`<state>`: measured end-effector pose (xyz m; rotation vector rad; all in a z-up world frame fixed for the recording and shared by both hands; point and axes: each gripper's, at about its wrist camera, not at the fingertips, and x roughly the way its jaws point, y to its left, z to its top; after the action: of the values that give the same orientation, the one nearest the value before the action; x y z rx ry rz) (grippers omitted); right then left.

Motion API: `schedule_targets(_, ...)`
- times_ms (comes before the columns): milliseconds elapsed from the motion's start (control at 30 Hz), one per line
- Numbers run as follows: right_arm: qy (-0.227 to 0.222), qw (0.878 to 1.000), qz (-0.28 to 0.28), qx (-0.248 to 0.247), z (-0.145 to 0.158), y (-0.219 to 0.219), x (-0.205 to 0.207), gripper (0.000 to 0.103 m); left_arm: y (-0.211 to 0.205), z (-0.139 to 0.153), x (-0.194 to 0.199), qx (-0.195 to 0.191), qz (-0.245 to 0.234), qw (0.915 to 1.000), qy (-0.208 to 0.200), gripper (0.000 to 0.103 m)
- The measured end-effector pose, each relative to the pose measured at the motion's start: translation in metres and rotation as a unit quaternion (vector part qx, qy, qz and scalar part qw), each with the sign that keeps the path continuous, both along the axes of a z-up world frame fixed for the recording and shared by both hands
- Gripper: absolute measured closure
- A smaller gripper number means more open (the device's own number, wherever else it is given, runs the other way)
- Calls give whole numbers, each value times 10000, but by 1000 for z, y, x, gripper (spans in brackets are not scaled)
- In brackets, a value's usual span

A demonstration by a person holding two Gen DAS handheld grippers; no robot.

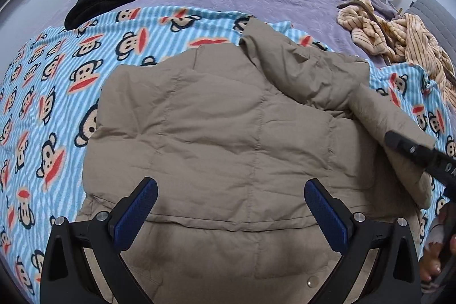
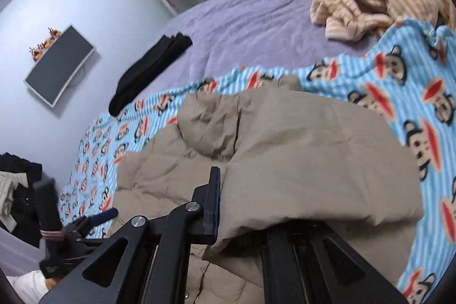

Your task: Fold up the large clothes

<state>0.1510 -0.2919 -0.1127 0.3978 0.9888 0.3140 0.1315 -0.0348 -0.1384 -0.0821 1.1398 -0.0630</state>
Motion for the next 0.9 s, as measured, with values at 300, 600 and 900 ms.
schedule_targets(300, 1254, 9917, -272, 117, -95, 4, -5, 93, -5, -18, 7, -183, -124, 9997, 92, 0)
schedule_targets(600, 1005, 9867, -993, 805, -50, -46, -43, 26, -5, -16, 27, -578, -148, 9982, 63, 0)
schedule_targets(900, 617, 9750, -1813, 1131, -30, -80, -10, 94, 26, -12, 34, -1683, -86, 9857, 66, 0)
